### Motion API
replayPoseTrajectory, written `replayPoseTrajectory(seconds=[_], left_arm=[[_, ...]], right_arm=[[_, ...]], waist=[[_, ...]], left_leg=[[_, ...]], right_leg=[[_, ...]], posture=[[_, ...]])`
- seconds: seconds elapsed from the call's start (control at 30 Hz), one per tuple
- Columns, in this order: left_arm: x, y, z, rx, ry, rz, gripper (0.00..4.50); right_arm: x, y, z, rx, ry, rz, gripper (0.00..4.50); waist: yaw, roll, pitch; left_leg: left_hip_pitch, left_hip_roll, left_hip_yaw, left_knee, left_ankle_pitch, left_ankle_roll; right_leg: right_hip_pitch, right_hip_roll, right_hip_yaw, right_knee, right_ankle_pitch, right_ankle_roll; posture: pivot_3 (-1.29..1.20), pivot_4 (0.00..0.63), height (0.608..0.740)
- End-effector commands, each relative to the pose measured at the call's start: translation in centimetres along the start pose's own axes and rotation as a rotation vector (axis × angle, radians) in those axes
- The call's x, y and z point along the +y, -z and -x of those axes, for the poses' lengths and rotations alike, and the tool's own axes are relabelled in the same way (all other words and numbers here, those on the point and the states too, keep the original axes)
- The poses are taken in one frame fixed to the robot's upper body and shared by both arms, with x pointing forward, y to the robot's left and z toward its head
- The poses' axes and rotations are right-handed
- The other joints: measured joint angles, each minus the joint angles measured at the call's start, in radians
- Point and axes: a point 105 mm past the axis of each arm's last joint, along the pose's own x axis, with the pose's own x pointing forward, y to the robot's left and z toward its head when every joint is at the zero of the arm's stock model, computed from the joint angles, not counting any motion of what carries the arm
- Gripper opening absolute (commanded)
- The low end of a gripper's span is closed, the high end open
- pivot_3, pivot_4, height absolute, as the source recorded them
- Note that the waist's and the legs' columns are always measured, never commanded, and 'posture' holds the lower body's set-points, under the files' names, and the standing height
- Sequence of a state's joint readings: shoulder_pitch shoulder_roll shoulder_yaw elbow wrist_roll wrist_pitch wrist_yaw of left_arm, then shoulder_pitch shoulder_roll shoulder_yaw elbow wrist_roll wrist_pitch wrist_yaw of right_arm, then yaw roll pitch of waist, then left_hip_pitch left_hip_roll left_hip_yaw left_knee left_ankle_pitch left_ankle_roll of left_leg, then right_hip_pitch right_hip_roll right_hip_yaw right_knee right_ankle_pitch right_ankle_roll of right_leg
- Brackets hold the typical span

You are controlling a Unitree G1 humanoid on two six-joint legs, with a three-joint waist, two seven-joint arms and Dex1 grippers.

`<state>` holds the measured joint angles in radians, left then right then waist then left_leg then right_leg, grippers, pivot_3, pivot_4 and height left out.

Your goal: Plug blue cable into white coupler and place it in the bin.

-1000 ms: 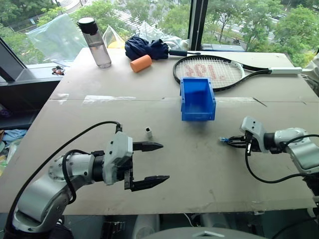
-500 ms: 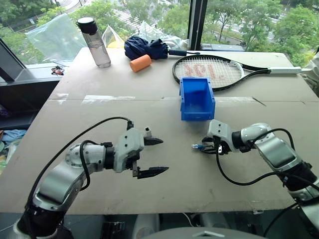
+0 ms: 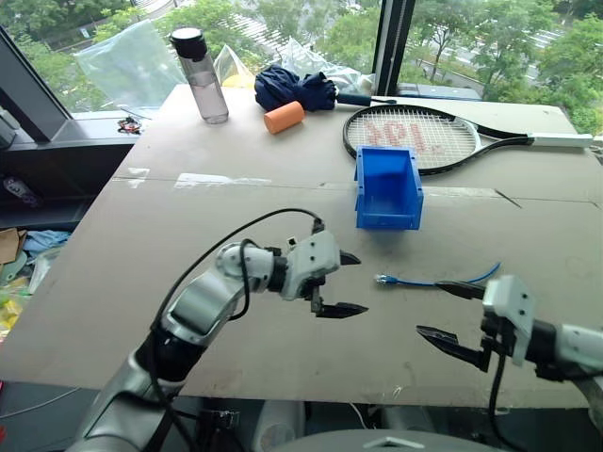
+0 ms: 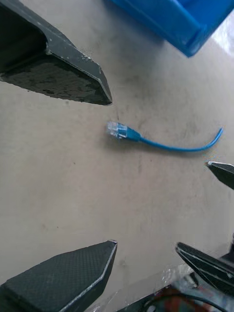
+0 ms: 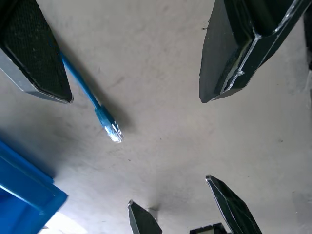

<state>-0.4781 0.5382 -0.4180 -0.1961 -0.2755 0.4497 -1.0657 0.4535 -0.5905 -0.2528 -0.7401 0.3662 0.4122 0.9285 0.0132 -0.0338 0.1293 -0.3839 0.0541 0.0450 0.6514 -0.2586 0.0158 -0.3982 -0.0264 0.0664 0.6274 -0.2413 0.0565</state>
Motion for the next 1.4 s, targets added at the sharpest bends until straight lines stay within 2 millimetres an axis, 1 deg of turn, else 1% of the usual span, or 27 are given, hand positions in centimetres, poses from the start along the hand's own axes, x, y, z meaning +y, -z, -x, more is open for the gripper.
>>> replayPoseTrajectory(seconds=[0.03, 0.1, 0.17, 0.2, 0.23, 0.27, 0.3, 0.33, 0.4, 0.47, 0.5, 0.57, 0.67, 0.73, 0.83, 0.9, 0.93, 0.97, 1.03, 1.17, 1.23, 1.3, 1.33, 1.4], left_arm=[[1.7, -0.1, -2.8, 0.035, 0.010, -0.032, 4.50], [2.5, 0.4, -3.6, 0.067, 0.014, -0.034, 4.50], [2.8, 1.2, -4.0, 0.101, 0.028, -0.040, 4.50], [2.9, 1.5, -4.2, 0.115, 0.034, -0.042, 4.10], [2.9, 1.9, -4.3, 0.132, 0.043, -0.042, 3.97], [3.0, 2.2, -4.3, 0.142, 0.049, -0.043, 3.73], [2.7, 2.9, -4.3, 0.172, 0.072, -0.043, 3.48], [2.6, 3.4, -4.3, 0.192, 0.089, -0.044, 2.97], [2.5, 4.0, -3.9, 0.214, 0.109, -0.045, 2.20], [2.5, 4.1, -3.8, 0.209, 0.115, -0.048, 1.24], [2.5, 4.1, -3.8, 0.204, 0.118, -0.050, 0.70], [2.3, 3.7, -3.8, 0.178, 0.128, -0.057, 0.03], [1.9, 2.3, -3.4, 0.083, 0.155, -0.013, 0.03], [1.5, 0.0, -2.4, -0.056, 0.195, 0.193, 0.03], [0.8, -3.4, -0.1, -0.224, 0.301, 0.479, 0.03], [0.3, -4.7, 1.2, -0.275, 0.357, 0.588, 0.03], [0.2, -5.4, 1.8, -0.306, 0.381, 0.636, 0.03], [0.1, -5.9, 2.1, -0.329, 0.392, 0.657, 0.03], [0.1, -6.5, 2.5, -0.355, 0.399, 0.685, 0.03], [-0.4, -6.8, 2.6, -0.352, 0.404, 0.691, 0.03], [-0.5, -7.0, 2.7, -0.364, 0.397, 0.690, 0.00], [-0.5, -7.3, 2.7, -0.380, 0.398, 0.691, 0.00], [-0.5, -7.4, 2.8, -0.386, 0.394, 0.690, 0.00], [-0.4, -7.6, 2.8, -0.394, 0.387, 0.680, 0.00]], right_arm=[[1.0, -1.5, 1.1, -0.033, 0.131, 0.039, 4.15], [1.4, -1.6, 1.2, -0.039, 0.171, 0.020, 4.15], [1.7, -1.8, 1.2, -0.044, 0.190, 0.004, 4.15], [1.8, -1.8, 1.1, -0.043, 0.198, 0.001, 4.23], [1.9, -1.7, 1.1, -0.040, 0.205, -0.001, 4.23], [2.0, -1.7, 1.1, -0.038, 0.210, -0.001, 4.23], [2.1, -1.7, 1.1, -0.038, 0.218, -0.007, 4.23], [2.2, -1.7, 1.1, -0.038, 0.224, -0.012, 4.23], [2.2, -1.7, 1.1, -0.043, 0.239, -0.025, 4.23], [2.1, -1.6, 1.0, -0.050, 0.250, -0.041, 4.23], [2.1, -1.6, 0.9, -0.052, 0.251, -0.051, 4.23], [2.2, -1.5, 0.6, -0.060, 0.247, -0.072, 4.23], [2.2, -1.3, 0.0, -0.082, 0.240, -0.157, 4.23], [2.5, -1.7, -0.7, -0.151, 0.218, -0.297, 4.23], [2.9, -3.5, -1.8, -0.322, 0.149, -0.527, 4.23], [2.4, -4.4, -2.4, -0.399, 0.121, -0.614, 4.23], [2.1, -5.2, -2.7, -0.447, 0.099, -0.642, 4.23], [1.8, -6.2, -3.0, -0.501, 0.082, -0.663, 4.23], [1.4, -7.5, -3.3, -0.563, 0.057, -0.690, 4.23], [0.8, -9.4, -3.9, -0.633, 0.012, -0.722, 4.23], [0.9, -10.2, -4.4, -0.660, -0.047, -0.773, 3.68], [1.3, -10.3, -4.8, -0.640, -0.082, -0.773, 3.00], [1.4, -10.4, -4.8, -0.638, -0.090, -0.775, 2.43], [1.2, -10.5, -4.8, -0.644, -0.095, -0.783, 1.42]], waist=[[0.000, 0.000, 0.000], [-0.009, 0.000, -0.001], [-0.025, 0.001, -0.001], [-0.028, 0.001, -0.001], [-0.028, 0.001, -0.001], [-0.027, 0.001, -0.001], [-0.024, 0.001, -0.001], [-0.022, 0.001, -0.001], [-0.020, 0.001, -0.001], [-0.021, 0.001, -0.001], [-0.022, 0.000, -0.001], [-0.022, 0.000, -0.001], [-0.023, 0.001, -0.001], [-0.024, 0.001, -0.001], [-0.026, 0.001, 0.000], [-0.026, 0.001, 0.000], [-0.026, 0.001, 0.000], [-0.027, 0.001, 0.000], [-0.027, 0.002, 0.000], [-0.024, 0.001, 0.000], [-0.026, 0.002, 0.001], [-0.027, 0.002, 0.001], [-0.026, 0.002, 0.001], [-0.026, 0.002, 0.001]], left_leg=[[0.001, 0.000, -0.001, 0.000, 0.000, 0.000], [0.001, 0.000, 0.000, 0.001, 0.000, 0.000], [0.002, 0.000, 0.000, 0.001, 0.000, 0.000], [0.002, 0.000, 0.000, 0.000, 0.000, 0.000], [0.002, 0.000, 0.000, -0.001, 0.000, 0.000], [0.002, 0.000, -0.001, -0.002, 0.000, 0.000], [0.002, 0.000, -0.001, -0.002, 0.000, 0.000], [0.001, 0.000, -0.002, -0.002, 0.000, 0.000], [0.001, 0.000, -0.003, -0.002, 0.000, 0.000], [0.001, 0.000, -0.002, -0.002, 0.000, 0.000], [0.001, 0.000, -0.002, -0.002, 0.000, 0.000], [0.001, 0.000, -0.002, -0.002, 0.000, 0.000], [0.001, 0.001, -0.002, -0.002, 0.000, 0.000], [0.000, 0.001, -0.002, -0.002, 0.000, 0.000], [-0.001, 0.002, -0.004, -0.001, 0.000, 0.000], [-0.001, 0.002, -0.006, -0.001, 0.000, 0.000], [0.000, 0.002, -0.007, -0.001, 0.000, 0.000], [0.000, 0.001, -0.008, -0.002, 0.000, 0.000], [0.000, 0.001, -0.010, -0.002, 0.000, 0.000], [-0.001, 0.000, -0.012, -0.002, 0.000, 0.000], [-0.001, 0.000, -0.012, -0.002, 0.000, 0.000], [-0.001, 0.000, -0.012, -0.002, 0.000, 0.000], [-0.001, 0.000, -0.012, -0.002, 0.000, 0.000], [-0.001, 0.000, -0.012, -0.002, 0.000, 0.000]], right_leg=[[0.001, 0.000, 0.000, 0.000, 0.000, 0.000], [0.001, 0.000, 0.000, 0.000, 0.000, 0.000], [0.001, 0.001, 0.002, 0.000, 0.000, 0.000], [0.001, 0.001, 0.002, 0.000, 0.000, 0.000], [0.001, 0.001, 0.002, 0.000, 0.000, 0.000], [0.001, 0.001, 0.001, 0.000, 0.000, -0.001], [0.001, 0.002, 0.001, 0.000, 0.000, -0.001], [0.001, 0.002, 0.001, 0.000, 0.000, -0.002], [0.001, 0.002, 0.000, -0.001, 0.001, -0.004], [0.001, 0.001, 0.000, -0.001, 0.001, -0.004], [0.001, 0.001, 0.000, -0.001, 0.001, -0.004], [0.001, 0.001, 0.000, -0.001, 0.001, -0.003], [0.001, 0.001, 0.000, -0.001, 0.001, -0.004], [0.000, 0.001, 0.000, -0.001, 0.001, -0.004], [0.000, 0.001, -0.002, 0.000, 0.001, -0.004], [0.000, 0.001, -0.002, 0.000, 0.000, -0.001], [0.001, 0.000, -0.002, 0.000, 0.000, -0.001], [0.001, 0.000, -0.002, 0.000, 0.000, -0.001], [0.001, 0.000, -0.002, 0.000, 0.000, -0.001], [0.001, 0.000, -0.004, 0.000, 0.002, -0.004], [0.001, 0.000, -0.004, 0.000, 0.002, -0.004], [0.001, 0.000, -0.004, 0.000, 0.002, -0.004], [0.001, 0.000, -0.004, 0.000, 0.002, -0.004], [0.001, 0.000, -0.005, 0.000, 0.002, -0.004]], posture=[[0.00, 0.150, 0.740], [0.00, 0.150, 0.740], [0.00, 0.150, 0.740], [0.00, 0.150, 0.740], [0.00, 0.150, 0.740], [0.00, 0.150, 0.740], [0.00, 0.150, 0.740], [0.00, 0.150, 0.740], [0.00, 0.150, 0.740], [0.00, 0.150, 0.740], [0.00, 0.150, 0.740], [0.00, 0.150, 0.740], [0.00, 0.150, 0.740], [0.00, 0.150, 0.740], [0.00, 0.150, 0.740], [0.00, 0.150, 0.740], [0.00, 0.150, 0.740], [0.00, 0.150, 0.740], [0.00, 0.150, 0.740], [0.00, 0.150, 0.740], [0.00, 0.150, 0.740], [0.00, 0.150, 0.740], [0.00, 0.150, 0.740], [0.00, 0.150, 0.740]])
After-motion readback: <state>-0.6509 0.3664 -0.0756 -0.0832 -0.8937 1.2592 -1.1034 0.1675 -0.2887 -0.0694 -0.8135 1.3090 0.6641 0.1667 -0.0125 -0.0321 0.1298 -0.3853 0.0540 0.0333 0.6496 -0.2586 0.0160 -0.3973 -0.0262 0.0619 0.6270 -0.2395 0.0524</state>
